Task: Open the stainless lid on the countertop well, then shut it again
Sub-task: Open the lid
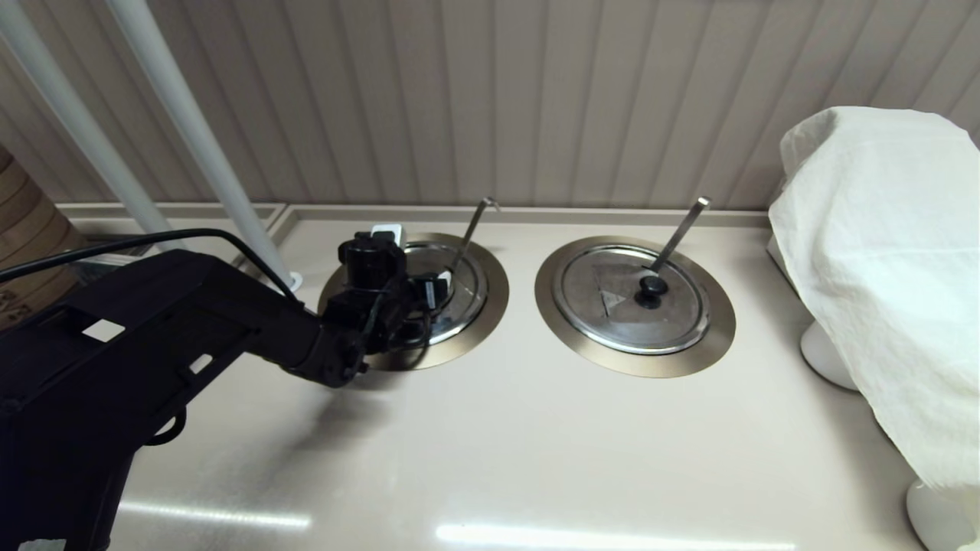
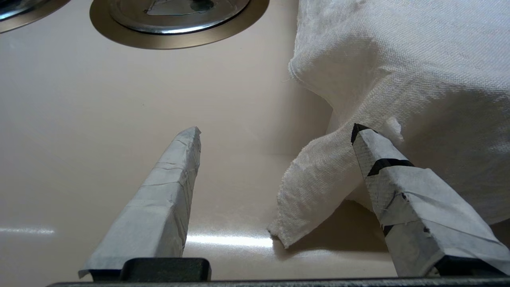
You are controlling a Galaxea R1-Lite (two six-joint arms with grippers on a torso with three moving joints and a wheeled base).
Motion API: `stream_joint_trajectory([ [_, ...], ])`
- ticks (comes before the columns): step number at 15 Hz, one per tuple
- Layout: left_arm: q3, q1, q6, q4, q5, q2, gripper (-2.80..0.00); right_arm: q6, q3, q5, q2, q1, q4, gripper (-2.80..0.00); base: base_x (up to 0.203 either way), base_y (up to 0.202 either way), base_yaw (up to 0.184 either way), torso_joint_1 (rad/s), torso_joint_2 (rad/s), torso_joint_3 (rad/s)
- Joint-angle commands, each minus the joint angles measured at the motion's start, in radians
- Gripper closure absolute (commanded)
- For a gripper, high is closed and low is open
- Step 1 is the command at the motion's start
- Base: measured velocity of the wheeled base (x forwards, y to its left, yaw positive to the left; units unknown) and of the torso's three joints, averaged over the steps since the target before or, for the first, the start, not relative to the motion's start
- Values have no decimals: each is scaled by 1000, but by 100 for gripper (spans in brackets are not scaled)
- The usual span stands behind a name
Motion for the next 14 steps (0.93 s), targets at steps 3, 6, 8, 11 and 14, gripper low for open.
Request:
stream_joint_trajectory([
  [3, -3, 5, -1, -24, 4, -10, -280, 0, 0, 0, 0, 0, 1, -280, 0, 0, 0, 0, 0, 0],
  [6, -3, 7, -3, -26, 3, -31, -280, 0, 0, 0, 0, 0, 1, -280, 0, 0, 0, 0, 0, 0],
  [8, -3, 13, -3, -27, 3, -36, -280, 0, 0, 0, 0, 0, -1, -280, 0, 0, 0, 0, 0, 0],
  [11, -4, 37, -4, -27, -2, -37, -280, 0, 0, 0, 0, 0, 1, -280, 0, 0, 0, 0, 0, 0],
  [14, -3, 62, -4, -27, -5, -51, -280, 0, 0, 0, 0, 0, -1, -280, 0, 0, 0, 0, 0, 0],
])
